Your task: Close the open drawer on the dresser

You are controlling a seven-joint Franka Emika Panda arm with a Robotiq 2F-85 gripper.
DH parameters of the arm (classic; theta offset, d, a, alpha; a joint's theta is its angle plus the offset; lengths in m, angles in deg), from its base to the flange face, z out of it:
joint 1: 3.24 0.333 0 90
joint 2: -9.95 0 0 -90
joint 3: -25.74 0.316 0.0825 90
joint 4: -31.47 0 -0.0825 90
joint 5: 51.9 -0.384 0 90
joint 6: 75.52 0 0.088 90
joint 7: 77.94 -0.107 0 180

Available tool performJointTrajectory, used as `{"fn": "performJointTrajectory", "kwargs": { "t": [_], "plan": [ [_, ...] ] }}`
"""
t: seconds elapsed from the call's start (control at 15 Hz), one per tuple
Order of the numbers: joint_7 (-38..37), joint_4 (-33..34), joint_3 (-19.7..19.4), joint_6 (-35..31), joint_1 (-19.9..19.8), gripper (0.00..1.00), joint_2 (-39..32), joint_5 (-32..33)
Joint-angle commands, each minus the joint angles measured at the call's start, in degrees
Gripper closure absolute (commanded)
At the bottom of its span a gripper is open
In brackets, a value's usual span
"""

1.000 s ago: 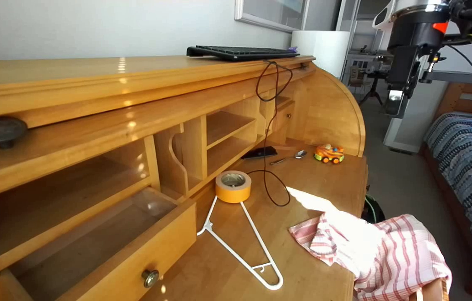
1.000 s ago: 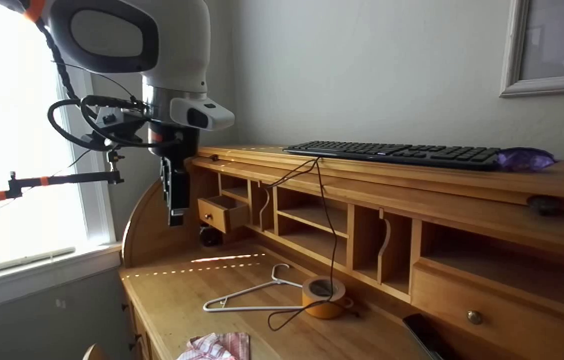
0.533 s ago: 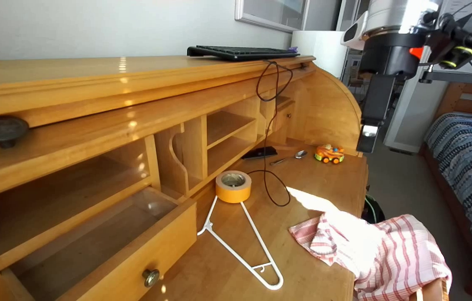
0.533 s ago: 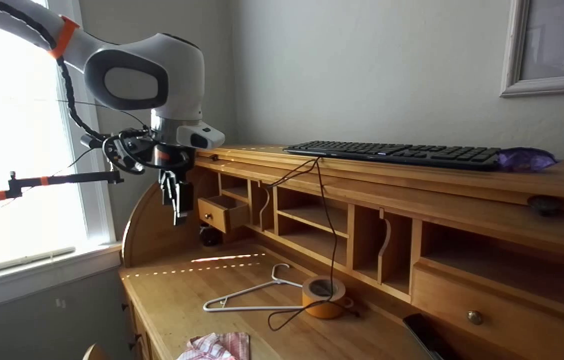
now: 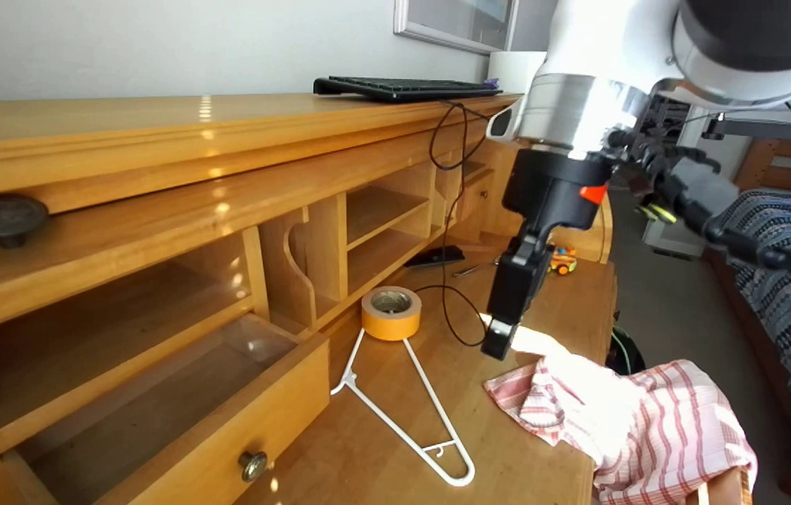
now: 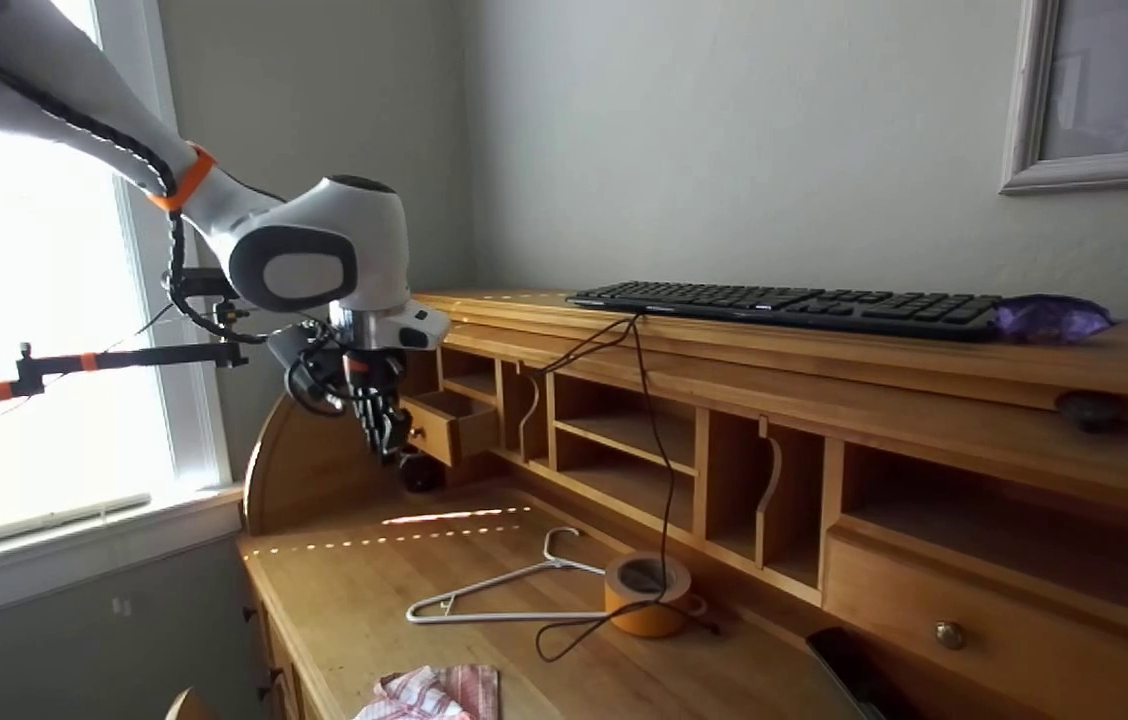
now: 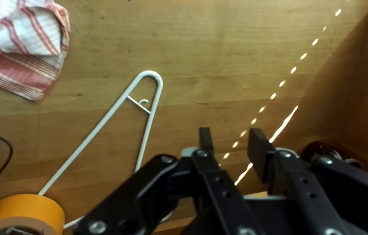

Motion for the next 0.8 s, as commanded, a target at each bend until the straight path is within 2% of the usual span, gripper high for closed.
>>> {"fn": "performJointTrajectory", "kwargs": {
  "t": [0.0, 0.07, 0.2, 0.33, 0.4, 0.73],
  "plan": [
    [-1.2, 6.1, 2.3, -6.6, 1.0, 0.95, -8.2, -1.6],
    [-1.3, 7.7, 3.1, -9.0, 0.9, 1.0, -10.1, -2.8],
    [-2.1, 10.8, 4.4, -12.5, 0.9, 1.0, -13.0, -3.7],
    [-2.4, 13.8, 6.1, -11.9, 0.0, 1.0, -14.7, -5.8],
    [-2.4, 10.3, 5.2, -12.0, 0.3, 1.0, -12.1, -2.7],
    [-2.4, 11.2, 5.4, -12.0, 0.2, 0.99, -12.8, -2.7]
  ]
}}
